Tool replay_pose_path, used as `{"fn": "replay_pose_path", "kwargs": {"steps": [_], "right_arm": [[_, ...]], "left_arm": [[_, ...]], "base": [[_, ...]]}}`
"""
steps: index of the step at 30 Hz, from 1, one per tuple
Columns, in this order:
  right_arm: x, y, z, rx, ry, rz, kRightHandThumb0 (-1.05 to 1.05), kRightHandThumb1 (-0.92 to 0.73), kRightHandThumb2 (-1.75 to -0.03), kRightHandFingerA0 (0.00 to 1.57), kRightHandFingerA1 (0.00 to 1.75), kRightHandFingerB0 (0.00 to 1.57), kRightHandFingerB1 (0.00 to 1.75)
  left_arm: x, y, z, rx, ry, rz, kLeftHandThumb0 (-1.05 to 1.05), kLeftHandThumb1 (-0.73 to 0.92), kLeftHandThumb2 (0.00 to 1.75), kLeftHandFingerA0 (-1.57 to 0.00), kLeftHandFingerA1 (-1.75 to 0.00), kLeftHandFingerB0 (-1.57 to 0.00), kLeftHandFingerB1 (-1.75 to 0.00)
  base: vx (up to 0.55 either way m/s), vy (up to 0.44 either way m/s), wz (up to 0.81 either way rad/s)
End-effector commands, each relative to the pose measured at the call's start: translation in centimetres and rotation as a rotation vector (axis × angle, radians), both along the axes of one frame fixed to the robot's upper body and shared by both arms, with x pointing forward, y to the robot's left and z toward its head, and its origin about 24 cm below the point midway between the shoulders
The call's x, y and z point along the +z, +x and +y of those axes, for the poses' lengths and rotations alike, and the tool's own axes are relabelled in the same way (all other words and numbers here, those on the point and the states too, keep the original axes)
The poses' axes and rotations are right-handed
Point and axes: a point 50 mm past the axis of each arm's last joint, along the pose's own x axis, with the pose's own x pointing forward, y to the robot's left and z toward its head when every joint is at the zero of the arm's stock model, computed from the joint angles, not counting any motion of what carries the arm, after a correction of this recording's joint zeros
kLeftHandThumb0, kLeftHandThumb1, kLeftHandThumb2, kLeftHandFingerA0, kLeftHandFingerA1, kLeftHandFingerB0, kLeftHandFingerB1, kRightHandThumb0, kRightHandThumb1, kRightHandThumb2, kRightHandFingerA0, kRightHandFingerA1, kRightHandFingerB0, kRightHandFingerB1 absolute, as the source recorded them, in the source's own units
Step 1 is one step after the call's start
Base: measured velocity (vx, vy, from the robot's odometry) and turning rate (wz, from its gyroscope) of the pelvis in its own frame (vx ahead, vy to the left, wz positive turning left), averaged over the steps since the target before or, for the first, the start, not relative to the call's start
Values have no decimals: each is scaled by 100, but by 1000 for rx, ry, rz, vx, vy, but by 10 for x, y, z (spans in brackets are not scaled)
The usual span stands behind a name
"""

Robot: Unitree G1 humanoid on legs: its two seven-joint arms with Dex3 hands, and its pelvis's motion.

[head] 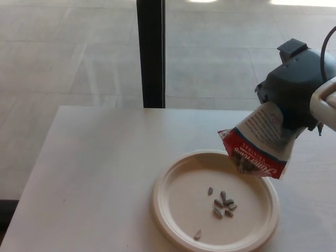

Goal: The robot uses its right hand to pick up a bag of sunflower seeds kept in the middle of the desk and tilts it over a plate kept next to it to pour out a few seeds and then puts the bag of seeds back on the desk

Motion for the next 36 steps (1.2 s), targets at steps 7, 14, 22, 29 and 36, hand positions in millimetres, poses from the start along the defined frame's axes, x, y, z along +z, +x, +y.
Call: {"fn": "replay_pose_path", "kwargs": {"steps": [7, 14, 22, 29, 36], "right_arm": [[0, 4, -9, -81, 6, 24, -42, -71, -75, 84, 167, 73, 93], [4, 3, -15, -41, -94, -52, -48, -77, -72, 84, 161, 76, 94], [8, 2, -10, 5, -157, -132, -49, -78, -69, 85, 173, 71, 119], [7, 0, 2, 18, -216, -159, -49, -78, -69, 87, 175, 73, 107], [3, -1, 7, 23, -288, -190, -49, -79, -69, 89, 169, 75, 89]], "left_arm": [[4, -4, 6, -2, 14, 13, -87, 82, 65, -45, -57, -39, -38], [4, -3, 6, -5, 13, 20, -87, 82, 65, -42, -57, -38, -38], [5, -2, 7, 2, 3, 14, -86, 82, 65, -41, -57, -38, -37], [6, 0, 8, -8, 4, 12, -87, 82, 65, -40, -56, -37, -37], [6, 0, 8, -14, 4, 20, -92, 66, 82, -38, -58, -35, -42]], "base": [[0, 0, 0], [0, 0, 0], [0, 0, 0], [0, 0, 0], [0, 0, 0]]}}
